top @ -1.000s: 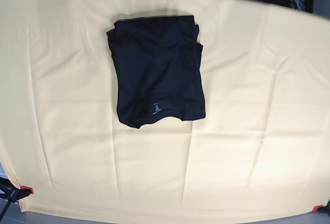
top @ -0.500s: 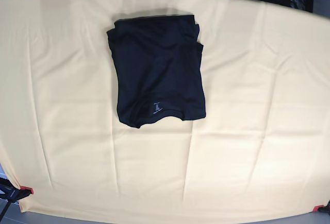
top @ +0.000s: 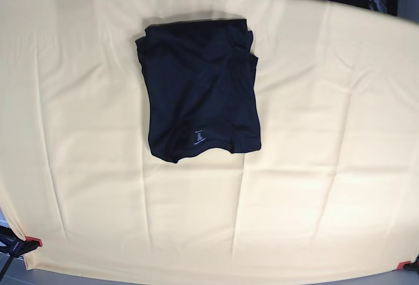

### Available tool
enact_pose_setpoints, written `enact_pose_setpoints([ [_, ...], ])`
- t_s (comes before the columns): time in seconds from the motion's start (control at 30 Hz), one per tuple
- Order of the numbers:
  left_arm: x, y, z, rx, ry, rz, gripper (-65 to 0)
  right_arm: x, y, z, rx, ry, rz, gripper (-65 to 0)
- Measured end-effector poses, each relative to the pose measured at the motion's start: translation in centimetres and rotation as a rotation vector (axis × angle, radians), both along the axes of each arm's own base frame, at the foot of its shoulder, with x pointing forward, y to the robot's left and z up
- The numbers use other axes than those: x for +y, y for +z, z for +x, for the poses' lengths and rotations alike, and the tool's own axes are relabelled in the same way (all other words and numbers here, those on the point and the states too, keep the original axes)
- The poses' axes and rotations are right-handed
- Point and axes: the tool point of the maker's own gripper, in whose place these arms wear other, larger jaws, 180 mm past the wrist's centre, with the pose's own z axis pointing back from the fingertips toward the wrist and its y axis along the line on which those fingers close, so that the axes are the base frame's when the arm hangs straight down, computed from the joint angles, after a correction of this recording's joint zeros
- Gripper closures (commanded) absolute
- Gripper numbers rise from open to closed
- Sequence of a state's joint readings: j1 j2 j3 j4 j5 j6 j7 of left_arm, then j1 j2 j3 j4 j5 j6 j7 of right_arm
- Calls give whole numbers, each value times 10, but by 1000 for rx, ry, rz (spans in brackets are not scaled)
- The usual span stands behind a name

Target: Fold the T-shirt properly

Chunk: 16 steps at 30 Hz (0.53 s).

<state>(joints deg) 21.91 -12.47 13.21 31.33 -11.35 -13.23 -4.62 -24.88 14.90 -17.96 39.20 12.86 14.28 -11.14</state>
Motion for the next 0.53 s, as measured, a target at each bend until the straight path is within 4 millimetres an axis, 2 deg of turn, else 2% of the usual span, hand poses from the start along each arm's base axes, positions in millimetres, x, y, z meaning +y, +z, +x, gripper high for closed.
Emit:
enact_pose_setpoints([
  [0.2,-64,-4,-2,-2,2,-35,0,48,0,-16,24,115,74,0],
  [0.33,-98,0,-7,1,-66,-95,0,75,2,-16,26,138,138,0],
  [0.43,-105,1,-6,-4,-100,-108,0,86,1,-14,14,218,141,0],
  [0.53,-104,1,-7,-2,-106,-107,0,88,0,0,-6,216,147,0],
])
